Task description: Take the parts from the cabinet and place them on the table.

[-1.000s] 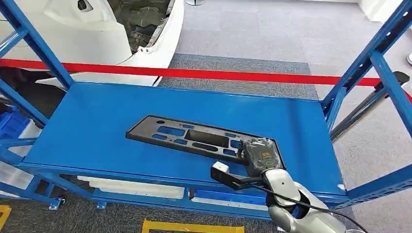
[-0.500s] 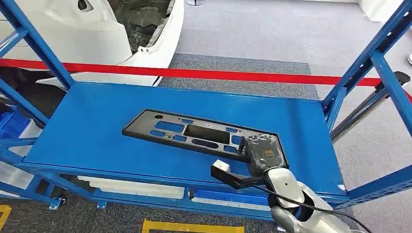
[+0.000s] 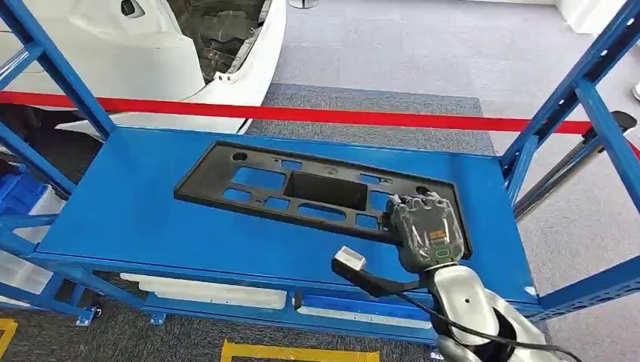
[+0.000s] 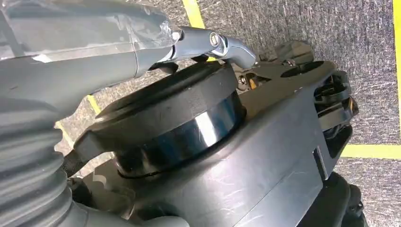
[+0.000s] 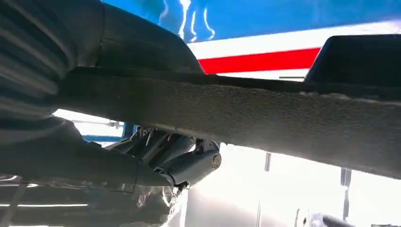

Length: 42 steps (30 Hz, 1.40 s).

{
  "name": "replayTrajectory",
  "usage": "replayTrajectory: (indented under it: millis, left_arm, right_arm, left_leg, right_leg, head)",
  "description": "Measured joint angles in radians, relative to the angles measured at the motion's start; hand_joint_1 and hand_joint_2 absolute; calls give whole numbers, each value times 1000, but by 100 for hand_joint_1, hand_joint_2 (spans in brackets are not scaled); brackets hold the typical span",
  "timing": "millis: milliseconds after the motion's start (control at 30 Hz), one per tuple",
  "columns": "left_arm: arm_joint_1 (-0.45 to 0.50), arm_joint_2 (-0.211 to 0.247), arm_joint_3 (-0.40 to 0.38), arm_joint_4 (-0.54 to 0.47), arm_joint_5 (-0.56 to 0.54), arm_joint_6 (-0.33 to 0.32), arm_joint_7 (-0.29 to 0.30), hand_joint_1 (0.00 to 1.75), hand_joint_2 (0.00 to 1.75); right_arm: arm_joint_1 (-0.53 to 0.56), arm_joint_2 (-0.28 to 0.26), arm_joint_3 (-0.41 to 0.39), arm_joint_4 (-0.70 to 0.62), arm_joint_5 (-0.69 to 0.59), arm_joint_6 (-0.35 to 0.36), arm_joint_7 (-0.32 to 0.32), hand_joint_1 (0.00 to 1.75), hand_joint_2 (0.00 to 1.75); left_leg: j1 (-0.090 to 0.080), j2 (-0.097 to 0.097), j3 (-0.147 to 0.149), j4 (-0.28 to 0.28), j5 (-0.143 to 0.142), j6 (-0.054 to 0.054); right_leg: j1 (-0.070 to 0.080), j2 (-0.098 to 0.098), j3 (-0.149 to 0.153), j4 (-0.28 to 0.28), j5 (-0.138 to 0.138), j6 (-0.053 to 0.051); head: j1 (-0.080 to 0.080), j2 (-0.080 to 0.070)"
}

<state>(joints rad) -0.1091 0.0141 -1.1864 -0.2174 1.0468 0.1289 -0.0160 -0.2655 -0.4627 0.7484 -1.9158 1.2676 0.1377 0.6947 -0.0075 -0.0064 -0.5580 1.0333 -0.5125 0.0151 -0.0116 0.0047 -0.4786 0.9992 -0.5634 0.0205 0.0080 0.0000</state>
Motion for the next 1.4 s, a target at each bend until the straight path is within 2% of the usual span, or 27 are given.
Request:
replayTrajectory:
  millis: [333,500,600,633,667,700,733,800,833,867,900,967,1000,1033,1067,1133,1167,1200,1233,1267,1300,1333,1367,1400]
  left_arm:
    - [0,0,0,0,0,2,0,0,175]
    - [0,0,0,0,-3,-1,0,0,175]
    - [-1,0,0,0,-4,-2,0,0,175]
    - [-1,0,0,0,-4,-2,0,0,175]
    - [-1,0,0,0,-4,-2,0,0,175]
    - [-1,0,0,0,-3,0,0,0,175]
    - [-1,0,0,0,-3,0,0,0,175]
    - [-1,0,0,0,-4,1,0,0,175]
    - [-1,0,0,0,-4,1,0,0,175]
    - [-1,0,0,0,-4,1,0,0,175]
    - [-1,0,0,0,-4,1,0,0,175]
    - [-1,0,0,0,-5,1,0,0,175]
    - [-1,0,0,0,-6,2,0,0,175]
    - [-3,0,0,0,-7,3,0,0,175]
    - [-3,0,0,0,-9,3,0,0,175]
    - [-2,0,0,0,-11,3,0,0,175]
    - [-3,0,0,0,-13,3,0,0,175]
    - [-3,0,0,0,-13,3,1,0,175]
    - [-3,0,-1,0,-16,3,1,0,175]
    - [-4,0,-1,0,-16,3,1,0,175]
    - [-4,0,-1,0,-16,3,1,0,175]
    - [-4,0,-1,0,-18,3,0,0,175]
    - [-7,0,-1,0,-18,3,1,0,175]
    - [-7,0,-1,0,-19,3,1,0,175]
  right_arm:
    - [7,-15,-12,-70,-2,1,0,175,175]
    - [7,-17,-13,-94,-79,5,-5,175,175]
    - [7,-17,-11,-95,-101,-1,-8,175,175]
    - [6,-17,-11,-95,-104,-3,-8,175,175]
    - [6,-17,-11,-95,-106,-6,-8,175,175]
    - [5,-17,-11,-95,-107,-10,-9,175,175]
    - [2,-18,-11,-95,-109,-16,-11,175,175]
    - [3,-18,-9,-95,-118,-22,-13,175,175]
    - [4,-19,-8,-95,-119,-22,-15,175,175]
    - [4,-20,-7,-95,-119,-22,-16,175,175]
    - [3,-21,-6,-95,-121,-23,-16,175,175]
    - [3,-22,-6,-95,-122,-24,-19,175,175]
    - [3,-22,-6,-95,-122,-27,-19,175,175]
    - [3,-22,-5,-96,-125,-27,-19,175,175]
    - [2,-23,-5,-96,-126,-29,-19,175,175]
    - [4,-24,-5,-96,-127,-30,-19,175,175]
    - [3,-24,-5,-97,-128,-31,-19,175,175]
    - [4,-24,-5,-98,-130,-32,-19,175,175]
    - [3,-25,-5,-98,-131,-34,-18,175,175]
    - [4,-25,-5,-98,-134,-35,-15,175,175]
    - [6,-25,-5,-98,-136,-36,-12,175,175]
    - [6,-25,-5,-98,-137,-37,-9,175,175]
    - [8,-25,-5,-98,-138,-37,-7,175,175]
    - [9,-25,-5,-98,-139,-37,-6,175,175]
  left_leg:
    - [0,0,0,0,0,0]
    - [-4,0,-1,3,-1,2]
    - [-10,0,-2,3,-2,6]
    - [-8,0,-2,1,1,10]
    - [2,3,4,-15,7,17]
    - [3,5,7,-20,10,21]
    - [4,6,6,-21,11,23]
    - [4,7,6,-21,11,23]
    - [4,7,6,-21,10,23]
    - [5,7,7,-21,10,22]
    - [6,7,10,-20,8,21]
    - [10,3,18,-16,1,11]
    - [10,3,16,-15,-4,4]
    - [4,1,10,-4,-4,-2]
    - [5,1,3,-4,-2,-6]
    - [6,2,1,-8,3,-17]
    - [4,2,0,-4,-1,-23]
    - [7,2,-1,17,-21,-30]
    - [8,3,-22,66,-56,-33]
    - [9,3,-51,137,-95,-36]
    - [10,3,-83,215,-130,-38]
    - [10,3,-111,284,-153,-40]
    - [9,3,-115,303,-148,-41]
    - [10,3,-99,275,-122,-39]
  right_leg:
    - [0,0,0,0,0,0]
    - [-4,0,0,-2,1,2]
    - [-7,0,0,-6,3,6]
    - [-7,0,0,-6,6,10]
    - [-7,0,0,0,-5,13]
    - [-8,-1,-7,21,-18,14]
    - [-7,0,-38,80,-51,16]
    - [-9,0,-126,246,-116,20]
    - [-9,-1,-163,307,-125,22]
    - [-11,-1,-177,316,-106,22]
    - [-13,-1,-169,280,-65,22]
    - [-15,-1,-107,107,51,20]
    - [-15,-2,-88,56,62,20]
    - [-6,0,-91,44,65,16]
    - [-6,0,-90,34,53,7]
    - [-4,2,-97,39,55,-2]
    - [-9,0,-97,31,59,-10]
    - [-11,-2,-93,28,62,-17]
    - [-11,-4,-94,28,62,-26]
    - [-10,-6,-94,28,62,-29]
    - [-9,-8,-94,28,61,-31]
    - [-8,-8,-94,29,62,-31]
    - [-8,-8,-94,30,62,-31]
    - [-9,-8,-93,32,61,-31]
  head:
    - [0,0]
    - [-2,0]
    - [-4,0]
    - [-6,0]
    - [-7,0]
    - [-2,0]
    - [5,0]
    - [14,0]
    - [15,0]
    - [18,0]
    - [21,0]
    - [26,0]
    - [29,0]
    - [32,0]
    - [33,0]
    - [18,0]
    - [16,0]
    - [13,0]
    - [4,0]
    - [-6,0]
    - [-11,0]
    - [-15,0]
    - [-18,0]
    - [-21,0]
